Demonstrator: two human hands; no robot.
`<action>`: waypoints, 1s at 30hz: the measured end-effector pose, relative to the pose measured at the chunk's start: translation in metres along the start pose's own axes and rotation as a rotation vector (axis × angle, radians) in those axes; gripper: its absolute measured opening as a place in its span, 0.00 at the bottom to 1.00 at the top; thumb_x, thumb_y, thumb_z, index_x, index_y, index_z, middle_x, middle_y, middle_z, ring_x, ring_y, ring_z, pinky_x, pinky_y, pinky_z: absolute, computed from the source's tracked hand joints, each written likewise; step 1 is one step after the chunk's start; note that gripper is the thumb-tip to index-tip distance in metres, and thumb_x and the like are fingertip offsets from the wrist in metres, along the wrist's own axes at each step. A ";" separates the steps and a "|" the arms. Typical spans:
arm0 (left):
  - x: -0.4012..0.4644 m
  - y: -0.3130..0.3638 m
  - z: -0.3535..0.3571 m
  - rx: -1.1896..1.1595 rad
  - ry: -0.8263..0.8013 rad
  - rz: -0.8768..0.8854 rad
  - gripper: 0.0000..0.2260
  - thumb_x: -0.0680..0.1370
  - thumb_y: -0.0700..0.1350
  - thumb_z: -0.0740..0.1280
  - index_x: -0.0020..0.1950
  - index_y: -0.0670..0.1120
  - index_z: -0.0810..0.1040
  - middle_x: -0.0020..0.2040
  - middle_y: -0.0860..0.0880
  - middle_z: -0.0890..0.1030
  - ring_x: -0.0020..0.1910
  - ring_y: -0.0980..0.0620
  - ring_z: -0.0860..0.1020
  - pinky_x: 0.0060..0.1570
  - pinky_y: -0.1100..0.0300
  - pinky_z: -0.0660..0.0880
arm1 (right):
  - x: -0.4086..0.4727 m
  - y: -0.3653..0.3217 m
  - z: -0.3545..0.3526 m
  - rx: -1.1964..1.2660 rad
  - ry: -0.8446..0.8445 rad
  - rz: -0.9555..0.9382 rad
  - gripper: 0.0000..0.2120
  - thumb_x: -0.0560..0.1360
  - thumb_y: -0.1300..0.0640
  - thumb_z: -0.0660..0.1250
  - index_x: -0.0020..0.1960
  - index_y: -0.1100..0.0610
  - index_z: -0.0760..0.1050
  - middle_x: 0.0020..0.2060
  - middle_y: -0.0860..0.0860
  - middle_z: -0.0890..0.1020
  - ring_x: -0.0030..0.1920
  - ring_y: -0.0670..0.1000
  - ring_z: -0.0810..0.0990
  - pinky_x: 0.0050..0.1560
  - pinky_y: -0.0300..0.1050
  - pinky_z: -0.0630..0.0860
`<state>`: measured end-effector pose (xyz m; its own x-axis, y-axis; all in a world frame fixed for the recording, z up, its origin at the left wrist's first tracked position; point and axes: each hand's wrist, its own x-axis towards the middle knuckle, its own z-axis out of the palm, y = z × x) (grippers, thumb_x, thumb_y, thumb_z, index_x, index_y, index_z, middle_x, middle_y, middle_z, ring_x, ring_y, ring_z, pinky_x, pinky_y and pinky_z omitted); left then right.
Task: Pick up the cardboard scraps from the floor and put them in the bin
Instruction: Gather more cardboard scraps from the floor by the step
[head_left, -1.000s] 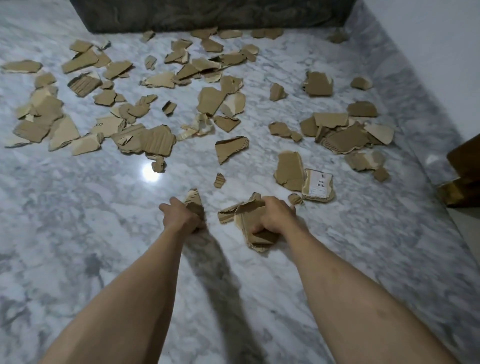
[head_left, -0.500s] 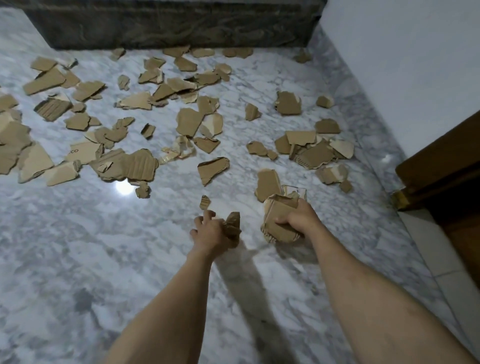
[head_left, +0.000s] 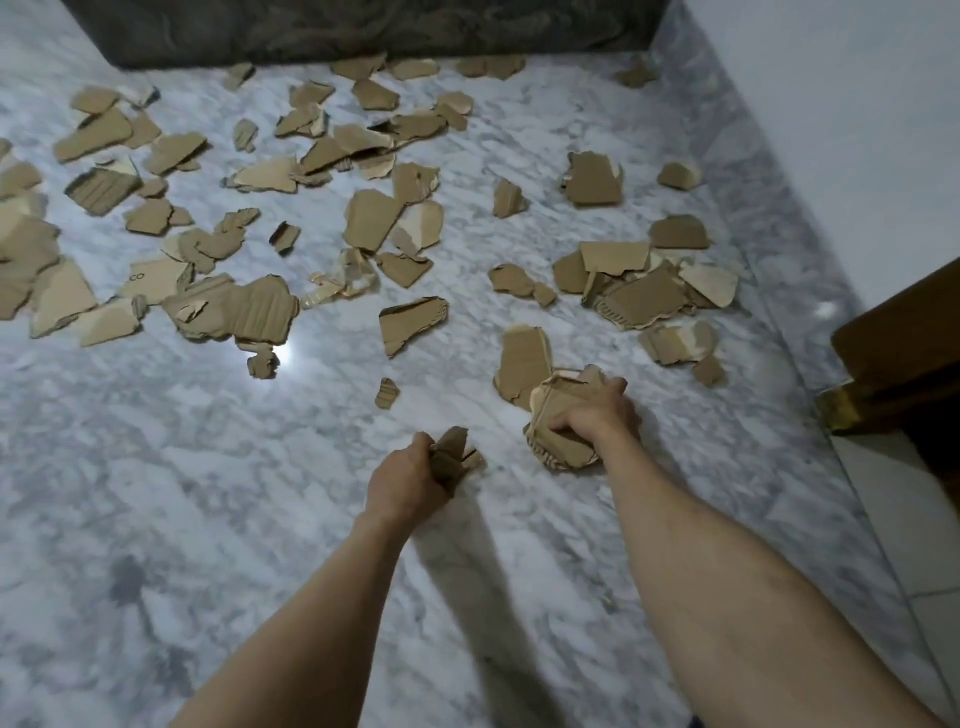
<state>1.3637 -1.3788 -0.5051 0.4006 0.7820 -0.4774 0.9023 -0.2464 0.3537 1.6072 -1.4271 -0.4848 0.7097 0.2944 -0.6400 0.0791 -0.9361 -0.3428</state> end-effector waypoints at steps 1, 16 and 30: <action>0.002 0.002 -0.001 0.009 -0.015 -0.030 0.15 0.74 0.48 0.71 0.57 0.43 0.77 0.52 0.42 0.83 0.52 0.39 0.80 0.40 0.56 0.70 | -0.001 -0.003 -0.002 -0.035 0.001 0.003 0.45 0.63 0.54 0.83 0.70 0.55 0.58 0.71 0.60 0.62 0.71 0.63 0.63 0.67 0.59 0.70; -0.059 0.007 -0.063 -0.457 0.095 -0.303 0.13 0.62 0.42 0.74 0.46 0.46 0.84 0.38 0.49 0.85 0.38 0.46 0.83 0.41 0.51 0.80 | -0.002 -0.002 -0.058 -0.088 -0.103 -0.178 0.22 0.67 0.57 0.79 0.59 0.60 0.80 0.57 0.59 0.83 0.57 0.60 0.82 0.52 0.49 0.80; -0.060 0.045 -0.016 -0.357 0.135 -0.534 0.08 0.68 0.43 0.75 0.34 0.49 0.76 0.48 0.47 0.74 0.44 0.50 0.74 0.30 0.68 0.62 | -0.013 -0.051 -0.046 -0.001 -0.448 -0.339 0.46 0.66 0.58 0.80 0.75 0.59 0.57 0.68 0.60 0.72 0.65 0.62 0.74 0.60 0.54 0.77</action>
<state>1.3781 -1.4280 -0.4477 -0.1320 0.8146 -0.5648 0.8539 0.3828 0.3525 1.6260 -1.3917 -0.4269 0.2779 0.6317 -0.7237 0.2517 -0.7749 -0.5798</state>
